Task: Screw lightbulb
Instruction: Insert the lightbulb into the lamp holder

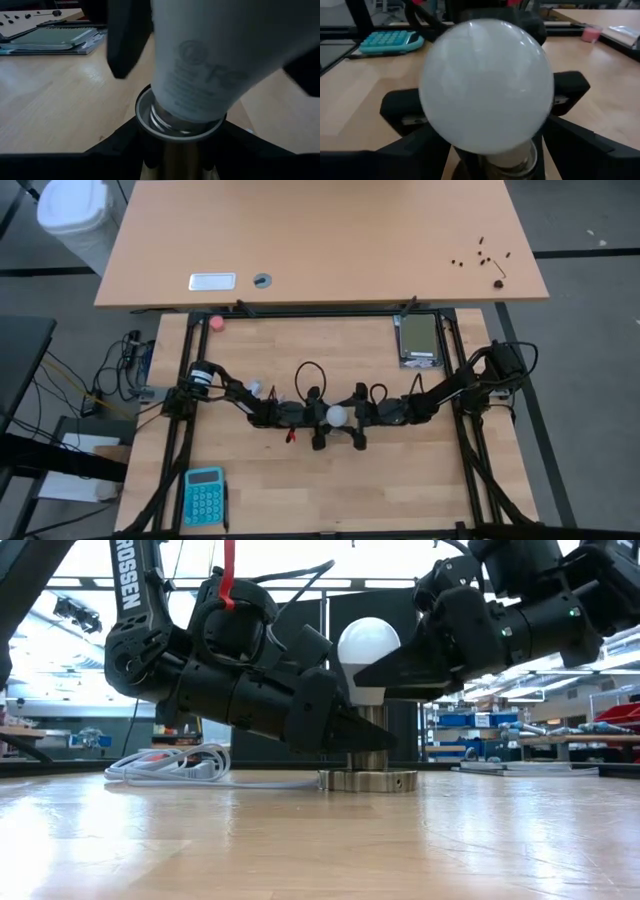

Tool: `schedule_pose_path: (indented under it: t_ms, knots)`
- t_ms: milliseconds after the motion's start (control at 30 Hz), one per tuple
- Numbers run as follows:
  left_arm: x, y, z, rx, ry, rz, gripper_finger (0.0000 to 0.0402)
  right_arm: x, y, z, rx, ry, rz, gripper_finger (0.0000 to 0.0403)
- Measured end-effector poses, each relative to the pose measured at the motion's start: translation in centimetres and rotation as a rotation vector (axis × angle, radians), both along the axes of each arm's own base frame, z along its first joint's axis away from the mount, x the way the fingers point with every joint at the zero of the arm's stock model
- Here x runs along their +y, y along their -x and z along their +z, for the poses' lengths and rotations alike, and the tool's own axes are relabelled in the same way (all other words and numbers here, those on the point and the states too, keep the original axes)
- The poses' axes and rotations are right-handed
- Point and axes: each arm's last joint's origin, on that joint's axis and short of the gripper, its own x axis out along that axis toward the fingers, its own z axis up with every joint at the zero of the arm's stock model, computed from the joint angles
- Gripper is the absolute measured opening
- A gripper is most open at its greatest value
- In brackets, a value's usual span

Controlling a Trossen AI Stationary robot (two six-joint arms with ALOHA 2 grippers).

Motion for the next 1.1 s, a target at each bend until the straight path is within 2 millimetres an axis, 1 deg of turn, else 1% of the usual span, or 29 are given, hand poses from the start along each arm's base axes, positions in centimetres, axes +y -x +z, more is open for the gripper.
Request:
schedule_pose_path:
  t_ms: [133, 367, 500, 633, 867, 1100]
  knots:
    - [0.0, 0.0, 0.0, -0.001, 0.0, 0.0, 0.019, 0.1, 0.0, 0.0, 0.001, 0.028, -0.021, 0.0301]
    - [0.0, 0.0, 0.0, -0.002, 0.001, -0.001, 0.019, -0.1, -0.1, 0.2, -0.007, 0.035, 0.021, 0.0242]
    - [0.0, 0.0, 0.0, -0.002, 0.001, -0.001, 0.019, -0.2, -0.2, 0.2, -0.012, 0.046, 0.024, 0.022]
    - [0.0, 0.0, 0.0, -0.002, 0.001, 0.0, 0.019, -0.2, -0.2, 0.1, -0.011, 0.049, 0.029, 0.0207]
    - [0.0, 0.0, 0.0, 0.0, 0.001, -0.003, 0.019, -0.2, -0.6, -0.7, -0.024, 0.027, 0.022, 0.0192]
    - [0.0, 0.0, 0.0, -0.001, 0.005, 0.003, 0.019, 0.0, -0.5, -0.8, -0.026, 0.019, 0.006, 0.0175]
